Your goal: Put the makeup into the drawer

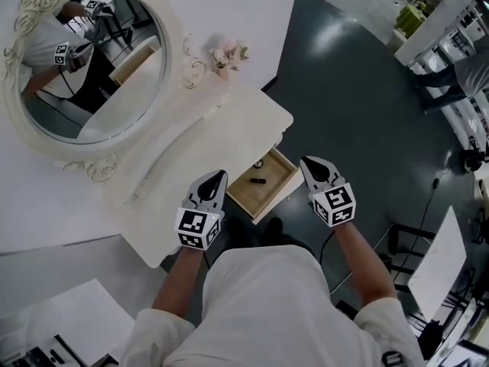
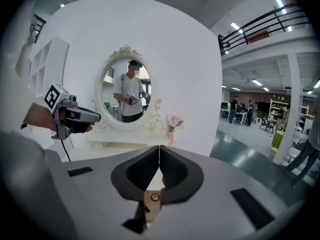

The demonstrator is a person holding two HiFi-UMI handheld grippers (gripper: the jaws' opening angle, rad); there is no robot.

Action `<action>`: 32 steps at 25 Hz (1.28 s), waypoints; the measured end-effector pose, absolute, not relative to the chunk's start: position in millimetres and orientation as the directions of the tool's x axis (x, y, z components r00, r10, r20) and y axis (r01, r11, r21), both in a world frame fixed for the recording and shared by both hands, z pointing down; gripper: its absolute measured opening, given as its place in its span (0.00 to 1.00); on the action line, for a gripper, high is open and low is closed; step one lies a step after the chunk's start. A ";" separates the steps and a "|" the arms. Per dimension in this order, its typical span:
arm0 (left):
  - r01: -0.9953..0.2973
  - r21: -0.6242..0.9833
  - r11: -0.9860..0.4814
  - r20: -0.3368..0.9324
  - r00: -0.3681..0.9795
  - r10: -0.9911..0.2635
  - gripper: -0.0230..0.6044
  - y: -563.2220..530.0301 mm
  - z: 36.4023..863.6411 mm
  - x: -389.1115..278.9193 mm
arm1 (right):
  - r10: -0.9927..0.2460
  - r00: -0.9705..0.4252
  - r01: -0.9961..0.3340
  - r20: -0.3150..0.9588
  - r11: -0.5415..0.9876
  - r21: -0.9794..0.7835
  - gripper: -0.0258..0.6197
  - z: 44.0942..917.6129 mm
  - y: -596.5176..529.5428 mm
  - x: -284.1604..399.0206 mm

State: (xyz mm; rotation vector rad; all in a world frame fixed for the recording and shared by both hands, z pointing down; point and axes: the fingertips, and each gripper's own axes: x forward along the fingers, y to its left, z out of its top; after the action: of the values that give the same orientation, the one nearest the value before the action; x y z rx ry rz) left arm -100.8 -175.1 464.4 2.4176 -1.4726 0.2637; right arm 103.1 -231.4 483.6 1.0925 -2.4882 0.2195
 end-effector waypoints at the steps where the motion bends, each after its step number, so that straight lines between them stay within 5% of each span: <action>1: -0.893 0.151 -0.425 0.295 0.451 -0.843 0.06 -175.0 455.1 -100.4 | -0.674 -0.611 -0.736 0.415 0.677 0.017 0.08 474.6 -232.7 110.6; 14: -0.938 0.065 -0.340 0.176 0.346 -0.921 0.06 -164.2 357.7 -93.6 | -0.737 -0.620 -0.761 0.270 0.648 0.024 0.08 375.4 -231.8 186.5; 32: -0.950 0.061 -0.307 0.145 0.313 -0.939 0.06 -158.0 347.2 -105.6 | -0.765 -0.620 -0.772 0.175 0.634 0.036 0.08 349.1 -226.4 193.0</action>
State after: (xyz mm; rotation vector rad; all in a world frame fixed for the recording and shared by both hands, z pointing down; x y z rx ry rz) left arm -105.6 -158.0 347.2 2.4336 -1.7620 0.1233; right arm 193.0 -226.4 349.1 1.2721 -2.6801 0.0627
